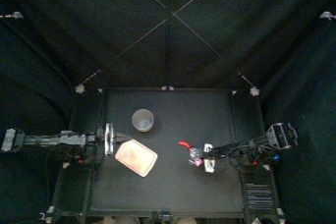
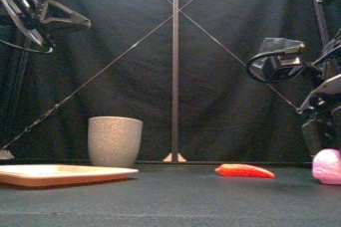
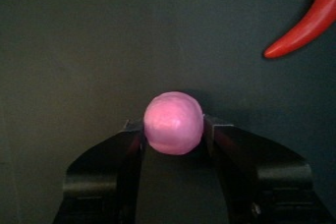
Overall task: Pick the pink ball then place it in the grey bowl
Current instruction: Place pink ball in the grey bowl
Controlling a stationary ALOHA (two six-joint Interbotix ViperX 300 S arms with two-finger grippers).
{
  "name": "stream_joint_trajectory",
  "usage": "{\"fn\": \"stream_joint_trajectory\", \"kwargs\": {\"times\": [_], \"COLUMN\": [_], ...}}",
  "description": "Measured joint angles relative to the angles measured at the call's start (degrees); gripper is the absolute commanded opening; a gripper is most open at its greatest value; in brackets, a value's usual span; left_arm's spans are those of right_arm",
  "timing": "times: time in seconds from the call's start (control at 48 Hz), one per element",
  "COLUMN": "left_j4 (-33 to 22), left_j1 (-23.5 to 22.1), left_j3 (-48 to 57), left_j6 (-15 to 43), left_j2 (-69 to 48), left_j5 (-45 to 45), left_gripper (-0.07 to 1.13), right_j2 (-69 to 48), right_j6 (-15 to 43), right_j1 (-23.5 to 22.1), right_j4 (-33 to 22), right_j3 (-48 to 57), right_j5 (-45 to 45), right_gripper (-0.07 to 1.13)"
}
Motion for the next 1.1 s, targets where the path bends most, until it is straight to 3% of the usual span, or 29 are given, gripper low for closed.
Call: {"fn": "stream_joint_trajectory", "kwargs": {"times": [0.25,0.688,0.958,1.104], "left_j4": [-0.1,-1.4,-1.6,-2.3], "left_j1": [0.0,0.5,0.7,0.7], "left_j3": [0.2,0.9,1.6,2.5], "left_j6": [-0.1,0.0,-0.1,-0.3], "left_j2": [0.0,-0.1,0.0,0.0], "left_j5": [0.0,-0.3,-0.3,-0.3], "left_gripper": [0.02,0.02,0.02,0.02], "right_j2": [0.4,17.8,31.2,33.7], "right_j6": [-0.8,0.4,0.4,0.5], "right_j1": [-2.1,-19.0,-23.1,-24.3], "right_j4": [-2.2,-9.3,-8.3,-7.8], "right_j3": [-8.2,-32.4,-46.8,-51.0], "right_j5": [-5.6,-26.5,-23.1,-19.7], "right_gripper": [0.68,0.68,0.69,0.76]}}
